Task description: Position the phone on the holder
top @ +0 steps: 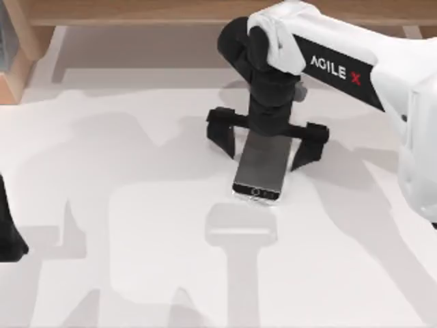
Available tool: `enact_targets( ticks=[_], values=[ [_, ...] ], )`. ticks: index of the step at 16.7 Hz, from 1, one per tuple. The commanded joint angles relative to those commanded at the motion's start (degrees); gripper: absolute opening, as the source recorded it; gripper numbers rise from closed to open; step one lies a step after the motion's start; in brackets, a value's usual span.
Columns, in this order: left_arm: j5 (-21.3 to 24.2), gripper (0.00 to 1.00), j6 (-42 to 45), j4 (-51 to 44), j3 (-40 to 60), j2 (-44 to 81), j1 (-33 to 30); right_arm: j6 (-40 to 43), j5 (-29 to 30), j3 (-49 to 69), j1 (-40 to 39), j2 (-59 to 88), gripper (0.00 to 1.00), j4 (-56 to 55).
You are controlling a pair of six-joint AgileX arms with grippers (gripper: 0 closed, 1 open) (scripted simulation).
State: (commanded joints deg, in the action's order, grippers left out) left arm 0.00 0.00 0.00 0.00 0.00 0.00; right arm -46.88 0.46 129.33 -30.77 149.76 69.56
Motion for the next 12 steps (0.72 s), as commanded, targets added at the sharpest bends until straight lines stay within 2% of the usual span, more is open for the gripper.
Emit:
enact_targets(
  ticks=[5, 12],
  values=[
    [0.0, 1.0, 0.0, 0.0, 0.0, 0.0, 0.0, 0.0, 0.0, -1.3, 0.0, 0.0, 1.0, -1.3],
    [0.0, 1.0, 0.0, 0.0, 0.0, 0.0, 0.0, 0.0, 0.0, -1.3, 0.0, 0.0, 0.47, -1.3]
  ],
)
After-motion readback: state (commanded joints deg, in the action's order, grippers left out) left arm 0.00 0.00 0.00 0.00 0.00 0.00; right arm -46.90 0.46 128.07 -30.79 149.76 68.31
